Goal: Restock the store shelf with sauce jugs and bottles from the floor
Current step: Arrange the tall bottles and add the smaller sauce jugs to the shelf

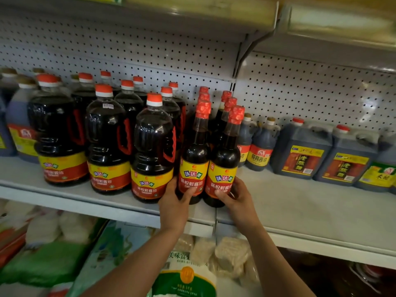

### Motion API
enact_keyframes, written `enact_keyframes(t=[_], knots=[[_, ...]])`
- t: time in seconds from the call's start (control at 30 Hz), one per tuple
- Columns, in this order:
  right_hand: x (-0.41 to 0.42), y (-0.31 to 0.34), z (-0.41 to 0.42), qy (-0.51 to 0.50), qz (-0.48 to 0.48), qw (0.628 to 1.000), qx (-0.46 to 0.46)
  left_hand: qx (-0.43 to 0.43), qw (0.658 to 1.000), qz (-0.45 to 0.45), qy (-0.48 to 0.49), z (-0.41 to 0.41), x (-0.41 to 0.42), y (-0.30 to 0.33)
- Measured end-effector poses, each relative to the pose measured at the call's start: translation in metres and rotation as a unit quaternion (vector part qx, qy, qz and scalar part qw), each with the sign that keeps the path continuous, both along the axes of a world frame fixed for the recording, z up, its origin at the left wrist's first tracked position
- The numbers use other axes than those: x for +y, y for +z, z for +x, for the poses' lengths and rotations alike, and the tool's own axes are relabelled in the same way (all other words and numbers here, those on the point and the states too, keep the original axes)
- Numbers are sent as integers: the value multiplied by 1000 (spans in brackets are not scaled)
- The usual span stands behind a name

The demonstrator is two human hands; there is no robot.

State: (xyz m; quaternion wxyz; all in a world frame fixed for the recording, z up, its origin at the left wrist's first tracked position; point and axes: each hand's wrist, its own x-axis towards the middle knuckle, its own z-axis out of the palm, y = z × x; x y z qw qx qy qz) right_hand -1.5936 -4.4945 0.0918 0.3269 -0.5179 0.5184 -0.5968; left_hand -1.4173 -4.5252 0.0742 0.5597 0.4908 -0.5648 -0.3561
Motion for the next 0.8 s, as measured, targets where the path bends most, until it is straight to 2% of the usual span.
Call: enact_keyframes(t=[0.2, 0.4, 0.63, 0.7, 0.8], knots=[[-4, -4, -3, -6, 14, 1000, 17, -49, 998, -4, 30, -6, -3, 0], [-5, -6, -6, -2, 12, 1000, 1, -177, 978, -60, 92, 9, 2, -3], [-7, -9, -7, -17, 7, 1000, -5, -341, 933, -35, 108, 14, -5, 22], [-8, -10, -7, -22, 9, 1000, -14, -353, 931, -24, 94, 13, -4, 27], [-8, -10, -8, -16, 17, 1000, -9, -324, 943, -13, 78, 12, -5, 26]])
